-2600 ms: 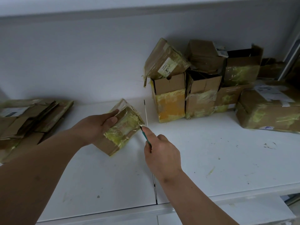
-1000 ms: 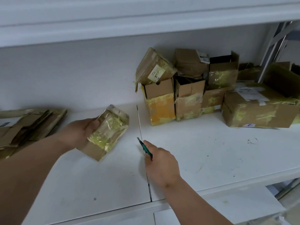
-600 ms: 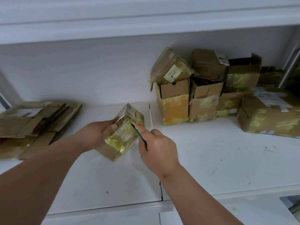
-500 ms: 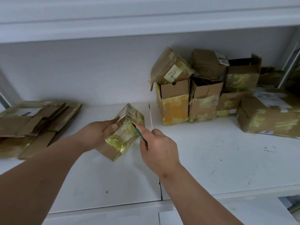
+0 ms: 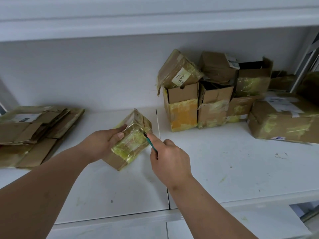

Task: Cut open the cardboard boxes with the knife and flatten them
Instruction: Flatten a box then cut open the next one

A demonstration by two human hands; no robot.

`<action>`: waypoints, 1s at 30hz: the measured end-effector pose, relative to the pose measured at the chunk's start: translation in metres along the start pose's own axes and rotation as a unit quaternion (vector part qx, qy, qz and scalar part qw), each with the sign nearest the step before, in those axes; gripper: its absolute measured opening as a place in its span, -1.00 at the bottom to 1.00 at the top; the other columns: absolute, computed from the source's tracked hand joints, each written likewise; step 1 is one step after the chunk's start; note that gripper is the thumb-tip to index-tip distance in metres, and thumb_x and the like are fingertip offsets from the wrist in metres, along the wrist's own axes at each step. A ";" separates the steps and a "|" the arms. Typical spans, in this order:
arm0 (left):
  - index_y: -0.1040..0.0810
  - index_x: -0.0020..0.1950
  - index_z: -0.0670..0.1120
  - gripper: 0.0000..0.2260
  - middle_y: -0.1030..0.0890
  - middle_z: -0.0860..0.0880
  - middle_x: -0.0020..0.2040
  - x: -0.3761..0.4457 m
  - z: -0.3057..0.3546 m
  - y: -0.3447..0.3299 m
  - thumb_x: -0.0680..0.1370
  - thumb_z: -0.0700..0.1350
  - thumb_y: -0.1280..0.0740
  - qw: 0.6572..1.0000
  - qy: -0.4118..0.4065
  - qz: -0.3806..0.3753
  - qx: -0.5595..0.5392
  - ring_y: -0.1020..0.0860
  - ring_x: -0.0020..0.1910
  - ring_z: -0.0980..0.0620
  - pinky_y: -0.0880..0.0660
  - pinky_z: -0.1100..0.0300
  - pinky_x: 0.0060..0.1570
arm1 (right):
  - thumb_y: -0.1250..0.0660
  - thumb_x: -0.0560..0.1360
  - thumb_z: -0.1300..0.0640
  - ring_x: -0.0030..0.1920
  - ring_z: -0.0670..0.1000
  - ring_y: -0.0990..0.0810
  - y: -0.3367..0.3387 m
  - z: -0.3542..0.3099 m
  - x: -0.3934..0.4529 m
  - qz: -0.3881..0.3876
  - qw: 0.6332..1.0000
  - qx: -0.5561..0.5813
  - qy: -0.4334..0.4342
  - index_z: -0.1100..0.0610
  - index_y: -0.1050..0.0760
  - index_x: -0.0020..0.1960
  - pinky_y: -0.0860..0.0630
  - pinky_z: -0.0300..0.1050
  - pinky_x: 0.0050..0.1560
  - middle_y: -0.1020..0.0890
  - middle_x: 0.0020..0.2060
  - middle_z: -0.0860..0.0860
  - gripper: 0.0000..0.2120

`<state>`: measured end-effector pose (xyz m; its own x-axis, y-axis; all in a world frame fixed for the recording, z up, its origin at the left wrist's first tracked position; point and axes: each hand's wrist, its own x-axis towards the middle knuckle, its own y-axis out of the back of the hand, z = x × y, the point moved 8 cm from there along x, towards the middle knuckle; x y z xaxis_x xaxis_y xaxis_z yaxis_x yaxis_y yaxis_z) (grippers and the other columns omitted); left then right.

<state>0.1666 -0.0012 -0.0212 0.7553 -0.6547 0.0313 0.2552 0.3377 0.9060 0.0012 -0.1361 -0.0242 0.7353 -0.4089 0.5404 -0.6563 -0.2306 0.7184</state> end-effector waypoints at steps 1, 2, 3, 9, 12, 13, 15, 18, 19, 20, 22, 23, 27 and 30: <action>-0.30 0.48 0.25 -0.62 -0.52 0.00 0.37 0.000 0.000 -0.001 0.65 0.15 -0.06 1.000 -0.002 0.003 0.002 -0.45 0.34 -0.03 -0.32 0.22 0.13 | -0.28 0.42 0.11 -0.50 -0.04 -0.19 0.000 0.000 -0.002 -0.001 1.000 -0.004 0.002 -0.11 -0.54 0.33 -0.12 -0.30 -0.56 -0.27 -0.39 -0.11 -0.52; -0.29 0.48 0.27 -0.62 -0.52 0.01 0.37 0.001 0.000 -0.002 0.65 0.16 -0.06 1.000 -0.006 0.003 0.005 -0.45 0.34 -0.03 -0.34 0.21 0.15 | -0.31 0.41 0.12 -0.50 -0.05 -0.18 0.000 0.002 -0.003 -0.001 1.000 -0.008 0.005 -0.11 -0.54 0.32 -0.13 -0.30 -0.57 -0.26 -0.39 -0.12 -0.52; -0.28 0.48 0.28 -0.62 -0.52 0.01 0.37 0.001 0.002 -0.003 0.65 0.16 -0.06 1.000 -0.010 0.001 0.011 -0.46 0.33 -0.03 -0.36 0.19 0.19 | -0.33 0.40 0.13 -0.51 -0.05 -0.18 0.000 0.003 -0.006 -0.005 1.000 -0.011 0.007 -0.10 -0.54 0.32 -0.14 -0.29 -0.57 -0.26 -0.39 -0.11 -0.51; -0.26 0.50 0.26 -0.61 -0.49 0.02 0.40 0.000 0.024 -0.008 0.66 0.16 -0.02 0.996 -0.037 0.009 0.080 -0.41 0.38 -0.03 -0.31 0.20 0.21 | -0.24 0.56 0.13 -0.40 0.02 -0.33 -0.001 0.025 -0.017 -0.064 0.996 -0.047 -0.030 -0.20 -0.35 0.47 -0.27 -0.19 -0.45 -0.35 -0.30 -0.05 -0.49; -0.25 0.50 0.27 -0.61 -0.47 0.06 0.41 -0.001 0.031 -0.012 0.66 0.17 -0.01 0.993 -0.048 -0.002 0.112 -0.41 0.38 0.00 -0.31 0.20 0.23 | -0.11 0.63 0.08 -0.26 0.07 -0.40 -0.002 0.036 -0.024 -0.100 0.993 -0.036 -0.056 -0.23 -0.19 0.53 -0.35 -0.13 -0.27 -0.40 -0.18 -0.02 -0.50; -0.24 0.50 0.28 -0.61 -0.47 0.08 0.42 -0.002 0.034 -0.014 0.66 0.17 -0.01 0.991 -0.055 -0.005 0.123 -0.42 0.37 0.01 -0.32 0.20 0.22 | -0.10 0.64 0.08 -0.25 0.07 -0.40 0.000 0.038 -0.027 -0.106 0.991 -0.043 -0.063 -0.23 -0.19 0.53 -0.34 -0.13 -0.27 -0.39 -0.17 -0.02 -0.50; -0.23 0.51 0.27 -0.60 -0.47 0.10 0.41 -0.004 0.037 -0.014 0.66 0.17 0.00 0.988 -0.065 -0.005 0.142 -0.44 0.35 0.01 -0.33 0.21 0.18 | -0.09 0.63 0.07 -0.22 0.06 -0.39 -0.001 0.045 -0.033 -0.129 0.987 -0.055 -0.082 -0.23 -0.18 0.53 -0.34 -0.13 -0.24 -0.38 -0.15 -0.03 -0.50; -0.20 0.51 0.30 -0.59 -0.48 0.11 0.40 -0.004 0.033 -0.017 0.64 0.20 0.02 0.986 -0.066 -0.012 0.155 -0.45 0.32 0.01 -0.34 0.19 0.17 | -0.09 0.62 0.06 -0.16 0.05 -0.41 -0.008 0.057 -0.046 -0.181 0.975 -0.054 -0.115 -0.22 -0.20 0.52 -0.42 -0.10 -0.16 -0.41 -0.13 -0.03 -0.51; -0.19 0.50 0.31 -0.59 -0.48 0.11 0.40 -0.002 0.031 -0.020 0.64 0.21 0.03 0.984 -0.068 -0.019 0.161 -0.46 0.32 0.02 -0.35 0.19 0.17 | -0.09 0.61 0.06 -0.15 0.06 -0.41 -0.009 0.058 -0.049 -0.194 0.972 -0.048 -0.124 -0.22 -0.23 0.51 -0.44 -0.09 -0.13 -0.43 -0.13 -0.03 -0.52; -0.18 0.50 0.32 -0.59 -0.48 0.11 0.40 -0.002 0.030 -0.021 0.63 0.22 0.03 0.983 -0.070 -0.025 0.165 -0.46 0.32 0.02 -0.36 0.18 0.17 | -0.09 0.60 0.07 -0.14 0.06 -0.42 -0.010 0.060 -0.050 -0.204 0.969 -0.042 -0.130 -0.22 -0.27 0.48 -0.45 -0.09 -0.13 -0.46 -0.14 -0.02 -0.53; -0.16 0.50 0.33 -0.58 -0.46 0.13 0.42 -0.002 0.026 -0.022 0.63 0.23 0.03 0.983 -0.071 -0.031 0.164 -0.45 0.33 0.03 -0.35 0.18 0.18 | -0.10 0.56 0.10 -0.18 0.07 -0.44 -0.009 0.060 -0.049 -0.212 0.968 -0.039 -0.129 -0.19 -0.38 0.35 -0.45 -0.11 -0.19 -0.49 -0.19 -0.03 -0.60; -0.16 0.51 0.32 -0.58 -0.43 0.13 0.44 -0.002 0.023 -0.020 0.63 0.23 0.03 0.985 -0.068 -0.032 0.157 -0.43 0.35 0.03 -0.34 0.18 0.19 | -0.11 0.55 0.10 -0.21 0.08 -0.45 -0.007 0.059 -0.048 -0.210 0.969 -0.034 -0.122 -0.15 -0.42 0.26 -0.47 -0.11 -0.21 -0.50 -0.24 -0.03 -0.66; -0.14 0.51 0.31 -0.58 -0.36 0.14 0.49 -0.008 0.012 -0.010 0.64 0.19 -0.01 0.991 -0.066 -0.034 0.110 -0.38 0.40 0.04 -0.28 0.26 0.16 | -0.24 0.55 0.12 -0.40 -0.07 -0.43 0.000 0.056 -0.045 -0.146 0.967 0.165 -0.131 -0.11 -0.57 0.09 -0.39 -0.18 -0.35 -0.49 -0.42 -0.10 -0.78; -0.08 0.51 0.31 -0.59 -0.29 0.19 0.50 -0.019 0.010 -0.009 0.67 0.11 -0.04 0.989 -0.095 -0.044 0.104 -0.33 0.43 0.11 -0.24 0.34 0.19 | -0.25 0.59 0.09 -0.44 -0.10 -0.41 0.008 0.074 -0.040 -0.063 0.956 0.214 -0.192 -0.05 -0.52 0.01 -0.37 -0.15 -0.36 -0.46 -0.45 -0.11 -0.91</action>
<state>0.1436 0.0015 -0.0259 0.6041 -0.7968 0.0100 0.1699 0.1410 0.9753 -0.0459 -0.1868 -0.0726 0.7512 -0.6289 0.2008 -0.6356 -0.6068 0.4774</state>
